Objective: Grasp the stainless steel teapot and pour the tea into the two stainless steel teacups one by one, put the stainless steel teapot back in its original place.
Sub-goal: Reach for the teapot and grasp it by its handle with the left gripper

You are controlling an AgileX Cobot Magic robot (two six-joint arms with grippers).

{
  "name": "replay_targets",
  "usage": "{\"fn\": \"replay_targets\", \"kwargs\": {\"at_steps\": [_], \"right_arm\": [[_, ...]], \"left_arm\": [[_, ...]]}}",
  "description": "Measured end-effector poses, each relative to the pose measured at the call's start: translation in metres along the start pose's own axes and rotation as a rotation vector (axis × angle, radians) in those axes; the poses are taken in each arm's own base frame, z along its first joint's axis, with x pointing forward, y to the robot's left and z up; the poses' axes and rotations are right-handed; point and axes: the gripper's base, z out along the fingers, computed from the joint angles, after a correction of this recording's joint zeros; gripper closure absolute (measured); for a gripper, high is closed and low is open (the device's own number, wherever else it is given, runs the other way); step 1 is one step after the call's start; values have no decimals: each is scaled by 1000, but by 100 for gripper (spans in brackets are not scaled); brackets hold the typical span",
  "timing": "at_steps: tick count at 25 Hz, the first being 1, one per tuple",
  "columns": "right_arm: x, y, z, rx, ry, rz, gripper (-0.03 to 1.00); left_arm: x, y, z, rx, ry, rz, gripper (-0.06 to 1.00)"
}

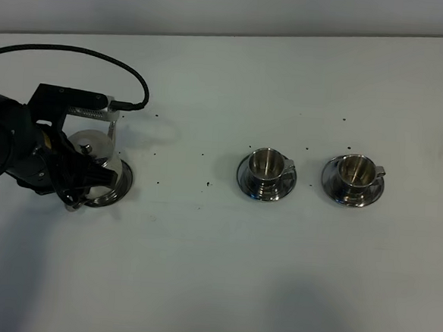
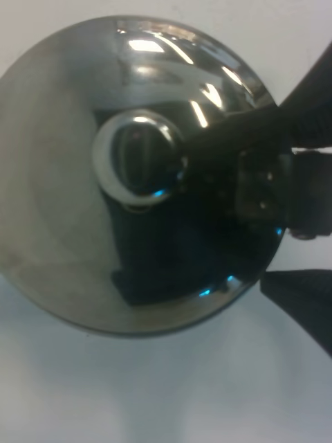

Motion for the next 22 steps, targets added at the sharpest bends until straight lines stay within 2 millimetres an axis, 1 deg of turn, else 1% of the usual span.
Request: {"fn": "replay_targets", "kwargs": {"at_steps": [8,12,18,21,22], "right_arm": [[0,0,0,0,0,0,58],[0,0,0,0,0,0,58],[0,0,0,0,0,-1,58],[0,0,0,0,0,-1,58],[0,0,0,0,0,-1,58]], "left_arm": [[0,1,0,-7,-2,12,48],[0,1,0,-7,-2,12,51],[0,1,0,-7,-3,12,59],[0,1,0,-7,-3,12,67],[0,1,0,-6,-4,12,67]]}}
